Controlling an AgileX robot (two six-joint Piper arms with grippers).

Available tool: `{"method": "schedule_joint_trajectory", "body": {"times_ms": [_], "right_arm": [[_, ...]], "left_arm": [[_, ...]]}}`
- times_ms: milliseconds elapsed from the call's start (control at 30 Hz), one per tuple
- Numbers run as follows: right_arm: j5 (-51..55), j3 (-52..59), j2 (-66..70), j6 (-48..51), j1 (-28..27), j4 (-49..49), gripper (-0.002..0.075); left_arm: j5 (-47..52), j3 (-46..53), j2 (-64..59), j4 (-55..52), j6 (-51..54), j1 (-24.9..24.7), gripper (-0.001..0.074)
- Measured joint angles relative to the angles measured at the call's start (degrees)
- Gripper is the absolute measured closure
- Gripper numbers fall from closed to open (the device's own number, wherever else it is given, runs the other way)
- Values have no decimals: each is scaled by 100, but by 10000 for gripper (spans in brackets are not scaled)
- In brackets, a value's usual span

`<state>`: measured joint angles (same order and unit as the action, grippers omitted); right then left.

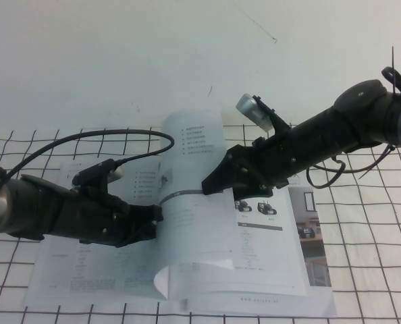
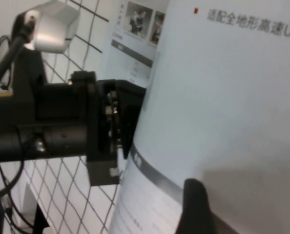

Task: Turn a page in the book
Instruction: Open the closed book

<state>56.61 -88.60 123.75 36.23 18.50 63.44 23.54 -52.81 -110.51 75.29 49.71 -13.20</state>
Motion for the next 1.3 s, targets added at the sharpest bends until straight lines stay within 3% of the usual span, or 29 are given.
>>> {"method": "schedule_joint_trajectory", "body": {"times_ms": [233, 633, 833, 1033, 1300], "right_arm": [[155, 0, 0, 419, 70, 746, 267], [208, 0, 0, 482, 92, 891, 267], [232, 0, 0, 504, 103, 915, 267], [232, 0, 0, 525, 103, 915, 267], [232, 0, 0, 525, 103, 933, 267]], "left_arm": [[0, 0, 13, 33, 0, 0, 738], [-336, 77, 1003, -258, -10, -20, 738], [-298, 77, 1878, -1215, -776, -20, 738], [424, 248, 2525, -2280, -1833, -20, 738], [814, 1105, 3732, -2231, -2003, -196, 737]]}}
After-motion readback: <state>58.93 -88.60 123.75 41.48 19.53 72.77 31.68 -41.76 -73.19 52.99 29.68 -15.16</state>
